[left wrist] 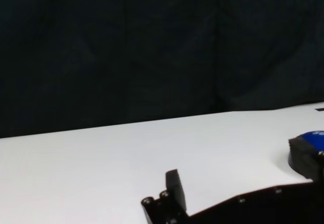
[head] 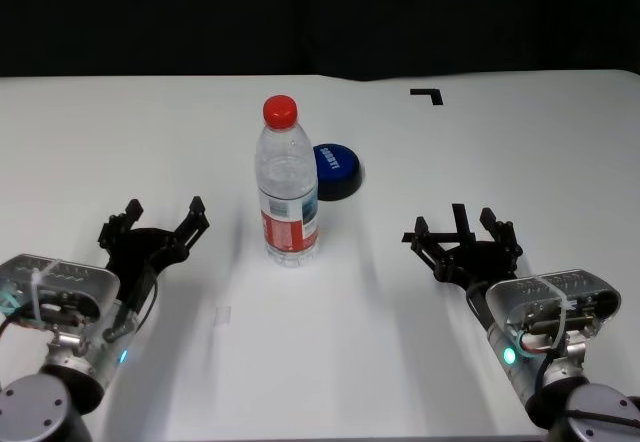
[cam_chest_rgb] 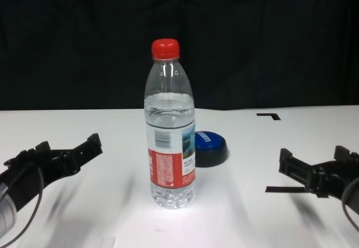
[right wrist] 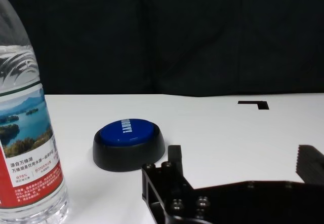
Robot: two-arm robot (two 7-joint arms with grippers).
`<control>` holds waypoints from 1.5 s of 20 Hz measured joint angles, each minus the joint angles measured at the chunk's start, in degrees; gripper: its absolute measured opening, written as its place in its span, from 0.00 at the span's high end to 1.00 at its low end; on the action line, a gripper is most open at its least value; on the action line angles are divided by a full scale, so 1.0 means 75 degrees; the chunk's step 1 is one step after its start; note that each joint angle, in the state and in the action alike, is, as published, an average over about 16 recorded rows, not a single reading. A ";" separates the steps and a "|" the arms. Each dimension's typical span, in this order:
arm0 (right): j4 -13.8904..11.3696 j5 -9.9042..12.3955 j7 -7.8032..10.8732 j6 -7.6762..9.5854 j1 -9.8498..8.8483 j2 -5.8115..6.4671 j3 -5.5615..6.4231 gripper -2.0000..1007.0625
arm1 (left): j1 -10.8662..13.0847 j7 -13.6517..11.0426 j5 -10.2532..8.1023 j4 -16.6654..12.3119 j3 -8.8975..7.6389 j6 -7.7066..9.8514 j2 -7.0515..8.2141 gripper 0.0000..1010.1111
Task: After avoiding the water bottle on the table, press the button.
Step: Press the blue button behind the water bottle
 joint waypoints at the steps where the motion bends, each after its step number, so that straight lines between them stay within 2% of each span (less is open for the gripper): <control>1: 0.0000 0.0000 0.0000 0.0000 0.0000 0.0000 0.0000 0.00 | 0.0000 0.0000 0.0000 0.0000 0.0000 0.0000 0.0000 0.01; 30: 0.0000 0.0000 0.0000 0.0000 0.0000 0.0000 0.0000 0.00 | 0.0003 -0.0005 0.0001 -0.0002 -0.0006 -0.0003 -0.0001 0.01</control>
